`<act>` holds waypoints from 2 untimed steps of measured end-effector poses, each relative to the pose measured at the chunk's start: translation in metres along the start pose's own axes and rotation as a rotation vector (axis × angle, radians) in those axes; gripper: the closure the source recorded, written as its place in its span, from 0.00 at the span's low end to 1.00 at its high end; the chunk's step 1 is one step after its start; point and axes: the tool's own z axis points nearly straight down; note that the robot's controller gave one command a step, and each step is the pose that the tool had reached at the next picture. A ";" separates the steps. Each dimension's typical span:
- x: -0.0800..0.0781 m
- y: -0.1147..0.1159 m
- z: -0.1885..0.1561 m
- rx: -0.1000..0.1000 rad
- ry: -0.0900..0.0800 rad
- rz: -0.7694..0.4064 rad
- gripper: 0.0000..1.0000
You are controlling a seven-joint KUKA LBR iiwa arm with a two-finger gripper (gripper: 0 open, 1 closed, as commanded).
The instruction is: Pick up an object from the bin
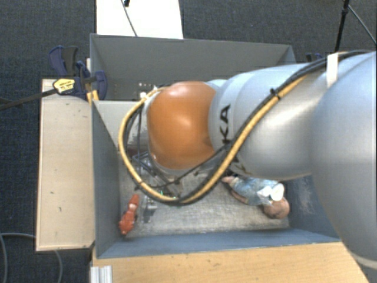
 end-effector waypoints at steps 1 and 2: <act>0.001 -0.007 0.048 -0.003 -0.007 -0.043 0.00; -0.004 0.002 0.098 0.000 0.000 -0.032 0.00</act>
Offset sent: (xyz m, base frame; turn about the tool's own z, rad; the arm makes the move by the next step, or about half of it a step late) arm 0.0045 0.0040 -0.1014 -0.0300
